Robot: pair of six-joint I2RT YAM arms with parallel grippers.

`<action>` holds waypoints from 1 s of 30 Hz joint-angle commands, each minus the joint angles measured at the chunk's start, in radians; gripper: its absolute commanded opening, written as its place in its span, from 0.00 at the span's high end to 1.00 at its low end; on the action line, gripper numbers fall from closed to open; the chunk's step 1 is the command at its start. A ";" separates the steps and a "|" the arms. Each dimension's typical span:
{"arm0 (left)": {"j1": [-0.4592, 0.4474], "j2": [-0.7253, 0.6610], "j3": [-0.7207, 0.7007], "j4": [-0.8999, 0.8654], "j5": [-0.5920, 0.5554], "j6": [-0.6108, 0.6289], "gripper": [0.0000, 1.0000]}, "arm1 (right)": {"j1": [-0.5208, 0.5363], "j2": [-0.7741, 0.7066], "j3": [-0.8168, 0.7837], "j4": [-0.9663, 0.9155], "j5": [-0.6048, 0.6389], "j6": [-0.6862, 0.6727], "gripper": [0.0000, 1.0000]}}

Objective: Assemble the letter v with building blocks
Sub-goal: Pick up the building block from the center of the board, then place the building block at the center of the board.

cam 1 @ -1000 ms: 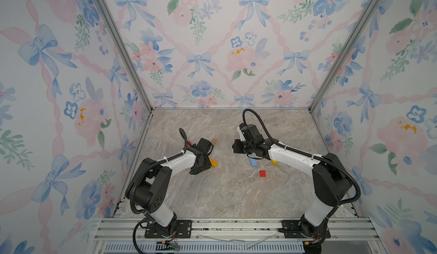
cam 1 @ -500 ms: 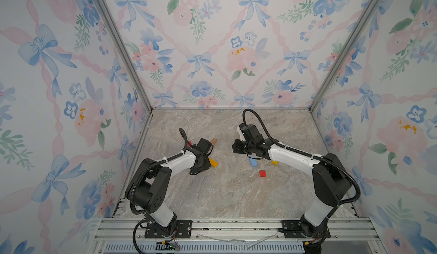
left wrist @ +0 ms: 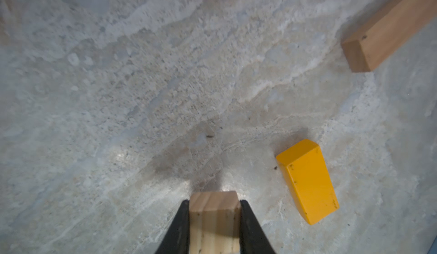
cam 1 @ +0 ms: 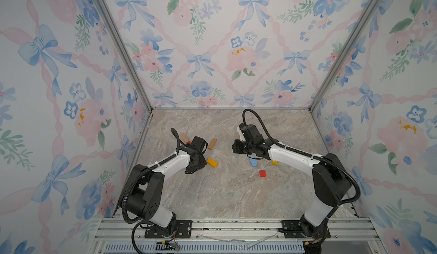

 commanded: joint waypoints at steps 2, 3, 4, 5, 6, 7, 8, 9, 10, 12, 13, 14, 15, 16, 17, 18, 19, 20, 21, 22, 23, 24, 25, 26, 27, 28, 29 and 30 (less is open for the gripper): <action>0.033 -0.015 0.038 -0.028 -0.016 -0.013 0.82 | -0.007 0.024 0.015 -0.002 -0.017 0.008 0.90; 0.041 -0.013 0.043 -0.029 -0.020 -0.013 0.83 | -0.007 0.024 0.015 -0.002 -0.017 0.008 0.90; 0.047 -0.010 0.048 -0.029 -0.024 -0.012 0.83 | -0.007 0.023 0.015 -0.002 -0.017 0.008 0.90; 0.054 -0.007 0.055 -0.029 -0.028 -0.010 0.83 | -0.008 0.024 0.014 -0.001 -0.017 0.008 0.90; 0.061 -0.001 0.062 -0.028 -0.031 -0.010 0.83 | -0.007 0.021 0.013 0.001 -0.017 0.008 0.90; 0.065 0.006 0.069 -0.029 -0.030 -0.008 0.83 | -0.006 0.023 0.013 0.003 -0.019 0.008 0.90; 0.070 0.013 0.081 -0.029 -0.032 -0.005 0.82 | -0.007 0.024 0.013 0.004 -0.020 0.008 0.90; 0.071 0.022 0.093 -0.029 -0.035 -0.001 0.83 | -0.006 0.025 0.013 0.005 -0.021 0.008 0.90; 0.074 0.030 0.103 -0.029 -0.038 0.001 0.83 | -0.006 0.027 0.015 0.006 -0.022 0.008 0.90; 0.080 0.051 0.123 -0.029 -0.040 0.004 0.82 | -0.006 0.030 0.015 0.006 -0.024 0.008 0.90; 0.083 0.058 0.129 -0.029 -0.037 0.004 0.82 | -0.006 0.030 0.015 0.006 -0.024 0.008 0.90; 0.088 0.067 0.138 -0.026 -0.034 0.004 0.83 | -0.007 0.030 0.015 0.005 -0.024 0.008 0.90; 0.091 0.076 0.145 -0.027 -0.033 0.005 0.82 | -0.006 0.029 0.015 0.003 -0.024 0.008 0.90; 0.092 0.083 0.153 -0.027 -0.034 0.007 0.82 | -0.007 0.029 0.015 0.002 -0.021 0.008 0.90; 0.095 0.091 0.160 -0.027 -0.035 0.008 0.82 | -0.007 0.029 0.016 -0.001 -0.020 0.008 0.90; 0.098 0.098 0.166 -0.027 -0.035 0.009 0.82 | -0.007 0.027 0.016 -0.003 -0.018 0.008 0.90; 0.100 0.105 0.174 -0.027 -0.038 0.009 0.82 | -0.007 0.027 0.017 -0.005 -0.017 0.008 0.90; 0.103 0.113 0.179 -0.027 -0.041 0.009 0.82 | -0.007 0.027 0.018 -0.006 -0.017 0.008 0.90; 0.104 0.120 0.184 -0.028 -0.044 0.009 0.82 | -0.008 0.028 0.018 -0.008 -0.017 0.008 0.90; 0.108 0.129 0.190 -0.027 -0.044 0.009 0.82 | -0.007 0.028 0.018 -0.008 -0.017 0.008 0.90; 0.110 0.139 0.195 -0.027 -0.045 0.009 0.82 | -0.007 0.029 0.020 -0.010 -0.016 0.008 0.90; 0.112 0.148 0.201 -0.028 -0.048 0.009 0.82 | -0.007 0.029 0.019 -0.011 -0.017 0.008 0.90; 0.114 0.157 0.206 -0.026 -0.049 0.009 0.82 | -0.007 0.027 0.019 -0.011 -0.015 0.008 0.90; 0.116 0.165 0.210 -0.027 -0.051 0.007 0.82 | -0.009 0.028 0.020 -0.012 -0.015 0.008 0.90; 0.118 0.174 0.214 -0.027 -0.056 0.006 0.82 | -0.008 0.027 0.022 -0.015 -0.016 0.008 0.90; 0.120 0.181 0.218 -0.027 -0.056 0.003 0.82 | -0.011 0.027 0.022 -0.018 -0.015 0.008 0.90; 0.121 0.190 0.222 -0.027 -0.057 0.001 0.82 | -0.010 0.027 0.024 -0.022 -0.015 0.007 0.90; 0.122 0.196 0.225 -0.027 -0.059 -0.002 0.82 | -0.011 0.028 0.026 -0.024 -0.015 0.005 0.90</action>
